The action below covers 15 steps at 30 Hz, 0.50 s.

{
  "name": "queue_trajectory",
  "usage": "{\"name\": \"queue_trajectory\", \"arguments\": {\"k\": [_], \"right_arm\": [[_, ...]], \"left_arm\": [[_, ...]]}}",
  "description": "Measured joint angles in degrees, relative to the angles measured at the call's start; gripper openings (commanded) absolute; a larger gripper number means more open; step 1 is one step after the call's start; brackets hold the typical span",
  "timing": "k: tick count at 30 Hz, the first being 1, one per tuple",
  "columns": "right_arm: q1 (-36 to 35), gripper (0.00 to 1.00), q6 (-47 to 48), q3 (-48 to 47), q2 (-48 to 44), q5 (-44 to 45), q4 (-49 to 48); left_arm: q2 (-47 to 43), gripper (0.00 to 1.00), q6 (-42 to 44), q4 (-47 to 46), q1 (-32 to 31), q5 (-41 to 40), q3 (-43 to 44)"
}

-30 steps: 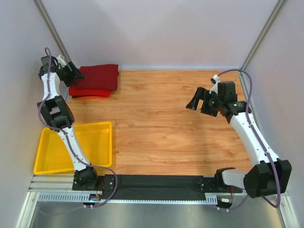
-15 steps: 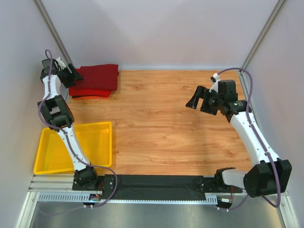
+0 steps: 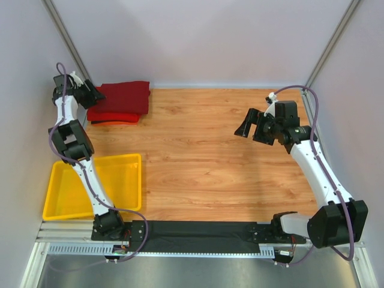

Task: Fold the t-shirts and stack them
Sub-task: Neatly place the folded tshirt to the corner

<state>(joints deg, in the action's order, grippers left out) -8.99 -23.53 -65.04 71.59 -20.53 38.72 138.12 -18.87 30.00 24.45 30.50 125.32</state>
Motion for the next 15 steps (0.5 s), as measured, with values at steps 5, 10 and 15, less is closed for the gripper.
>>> {"name": "queue_trajectory", "arguments": {"k": [5,10,15], "right_arm": [[0.00,0.98,0.02,-0.07,0.46,0.02,0.00],[0.00,0.98,0.00,-0.15,0.46,0.02,0.00],[0.00,0.98,0.02,-0.15,0.46,0.04,0.00]], "left_arm": [[2.62,0.64,-0.37,-0.02,0.00,0.28,0.00],[3.74,0.38,-0.96,-0.50,0.00,1.25,0.02],[3.74,0.04,-1.81,-0.90,-0.15,2.86,0.87]]}}
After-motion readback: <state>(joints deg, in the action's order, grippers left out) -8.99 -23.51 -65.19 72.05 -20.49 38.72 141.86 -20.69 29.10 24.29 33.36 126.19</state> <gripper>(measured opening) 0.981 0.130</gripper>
